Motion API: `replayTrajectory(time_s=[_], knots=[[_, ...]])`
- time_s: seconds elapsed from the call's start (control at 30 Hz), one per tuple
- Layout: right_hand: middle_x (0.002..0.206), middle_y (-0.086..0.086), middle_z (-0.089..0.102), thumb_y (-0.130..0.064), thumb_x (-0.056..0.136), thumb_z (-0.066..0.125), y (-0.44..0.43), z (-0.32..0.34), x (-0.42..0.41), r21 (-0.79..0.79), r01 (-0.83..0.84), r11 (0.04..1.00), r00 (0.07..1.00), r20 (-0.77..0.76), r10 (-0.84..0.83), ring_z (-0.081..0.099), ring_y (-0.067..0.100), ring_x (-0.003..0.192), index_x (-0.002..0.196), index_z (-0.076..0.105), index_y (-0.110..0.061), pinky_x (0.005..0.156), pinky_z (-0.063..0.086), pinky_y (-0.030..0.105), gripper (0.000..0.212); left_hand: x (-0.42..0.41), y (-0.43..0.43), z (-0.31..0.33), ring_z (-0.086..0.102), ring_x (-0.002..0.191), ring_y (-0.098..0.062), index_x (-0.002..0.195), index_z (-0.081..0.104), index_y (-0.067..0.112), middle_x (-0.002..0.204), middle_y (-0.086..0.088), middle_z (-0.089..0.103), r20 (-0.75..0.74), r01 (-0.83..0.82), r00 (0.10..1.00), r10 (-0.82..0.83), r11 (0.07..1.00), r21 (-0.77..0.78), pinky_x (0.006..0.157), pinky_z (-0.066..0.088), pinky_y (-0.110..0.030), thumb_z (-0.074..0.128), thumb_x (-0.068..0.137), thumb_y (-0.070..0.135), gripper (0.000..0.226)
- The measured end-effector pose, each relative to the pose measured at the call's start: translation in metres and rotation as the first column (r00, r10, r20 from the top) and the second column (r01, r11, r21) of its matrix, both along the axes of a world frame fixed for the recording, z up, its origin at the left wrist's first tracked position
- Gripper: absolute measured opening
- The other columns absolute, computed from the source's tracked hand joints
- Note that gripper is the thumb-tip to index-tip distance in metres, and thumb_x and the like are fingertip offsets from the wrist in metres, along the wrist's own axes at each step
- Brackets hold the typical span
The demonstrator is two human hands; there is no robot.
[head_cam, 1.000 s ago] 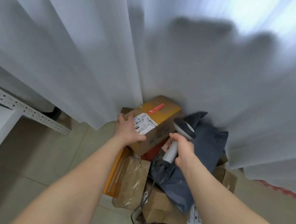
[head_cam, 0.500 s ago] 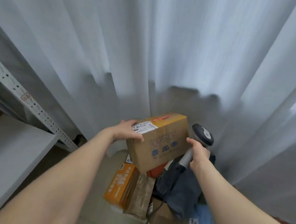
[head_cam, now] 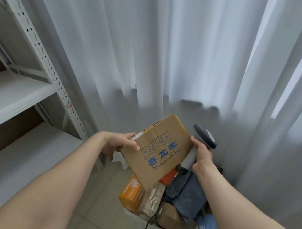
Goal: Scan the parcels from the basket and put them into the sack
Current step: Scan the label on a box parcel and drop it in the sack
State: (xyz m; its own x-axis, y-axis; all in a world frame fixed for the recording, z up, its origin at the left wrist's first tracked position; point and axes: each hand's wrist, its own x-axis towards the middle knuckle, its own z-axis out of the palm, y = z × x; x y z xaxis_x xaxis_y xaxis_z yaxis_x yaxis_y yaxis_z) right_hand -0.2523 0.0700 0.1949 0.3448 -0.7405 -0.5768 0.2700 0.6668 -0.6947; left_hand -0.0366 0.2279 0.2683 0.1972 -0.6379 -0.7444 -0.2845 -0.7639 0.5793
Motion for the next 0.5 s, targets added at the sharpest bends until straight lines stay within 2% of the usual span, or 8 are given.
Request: replayTrajectory(time_s=[0.1,0.17,0.23,0.3,0.37,0.4,0.5], knots=[[0.107,0.009,0.068,-0.02,0.078,0.078,0.009,0.012,0.002,-0.039,-0.007,0.999,1.0,0.021,0.008,0.065,0.029,0.101,0.12,0.062,-0.011,0.093,0.052,0.051,0.045,-0.008,0.013,0.0,0.039,0.129,-0.029,0.144,0.018,0.043,0.144,-0.001,0.039,0.033,-0.03,0.999,0.031,0.999,-0.014,0.108,0.026,-0.062,0.077,0.06,0.044,0.103],[0.097,0.009,0.07,-0.017,0.077,0.078,0.015,0.016,0.005,-0.051,-0.047,0.998,0.998,0.032,0.048,0.067,0.027,0.089,0.112,0.065,-0.009,0.078,0.056,0.042,0.038,-0.011,0.013,-0.002,0.036,0.133,-0.027,0.146,0.02,0.038,0.146,0.0,0.037,-0.014,-0.049,0.999,0.048,0.997,-0.066,0.108,0.028,-0.062,0.076,0.062,0.043,0.101],[0.08,0.007,0.073,-0.012,0.077,0.077,0.023,0.018,0.01,-0.095,-0.106,0.99,0.994,0.022,0.109,0.07,0.022,0.07,0.094,0.067,-0.009,0.061,0.055,0.034,0.02,-0.014,0.013,-0.005,0.035,0.134,-0.026,0.144,0.025,0.037,0.143,0.002,0.041,-0.086,-0.066,0.995,0.056,0.991,-0.118,0.105,0.03,-0.067,0.075,0.064,0.045,0.095],[0.082,0.009,0.072,-0.007,0.078,0.076,0.03,0.016,0.017,-0.135,-0.123,0.983,0.992,-0.024,0.121,0.069,0.023,0.072,0.087,0.066,-0.014,0.065,0.055,0.037,0.016,-0.017,0.017,-0.015,0.042,0.129,-0.024,0.141,0.029,0.037,0.137,0.001,0.049,-0.123,-0.122,0.987,0.099,0.973,-0.196,0.101,0.035,-0.066,0.075,0.066,0.044,0.088],[0.091,0.011,0.07,-0.003,0.079,0.075,0.035,0.013,0.019,-0.145,-0.121,0.982,0.992,-0.042,0.116,0.065,0.025,0.081,0.092,0.065,-0.015,0.076,0.054,0.042,0.02,-0.02,0.022,-0.029,0.048,0.121,-0.022,0.139,0.033,0.038,0.13,0.002,0.054,-0.14,-0.26,0.964,0.227,0.917,-0.304,0.098,0.04,-0.061,0.077,0.065,0.044,0.086],[0.09,0.01,0.069,-0.002,0.079,0.074,0.037,0.011,0.021,-0.143,-0.128,0.981,0.991,-0.045,0.123,0.063,0.025,0.081,0.095,0.065,-0.014,0.076,0.053,0.042,0.022,-0.021,0.023,-0.035,0.052,0.117,-0.02,0.138,0.035,0.037,0.126,0.002,0.057,-0.16,-0.335,0.941,0.297,0.876,-0.346,0.095,0.044,-0.056,0.079,0.064,0.047,0.087],[0.088,0.01,0.07,-0.003,0.078,0.075,0.052,0.003,0.026,-0.128,-0.168,0.977,0.984,-0.078,0.159,0.065,0.028,0.087,0.094,0.066,-0.012,0.082,0.054,0.045,0.021,-0.022,0.014,-0.039,0.058,0.102,-0.019,0.136,0.04,0.022,0.116,-0.004,0.06,-0.229,-0.525,0.851,0.472,0.769,-0.365,0.071,0.048,-0.035,0.07,0.067,0.063,0.085]])
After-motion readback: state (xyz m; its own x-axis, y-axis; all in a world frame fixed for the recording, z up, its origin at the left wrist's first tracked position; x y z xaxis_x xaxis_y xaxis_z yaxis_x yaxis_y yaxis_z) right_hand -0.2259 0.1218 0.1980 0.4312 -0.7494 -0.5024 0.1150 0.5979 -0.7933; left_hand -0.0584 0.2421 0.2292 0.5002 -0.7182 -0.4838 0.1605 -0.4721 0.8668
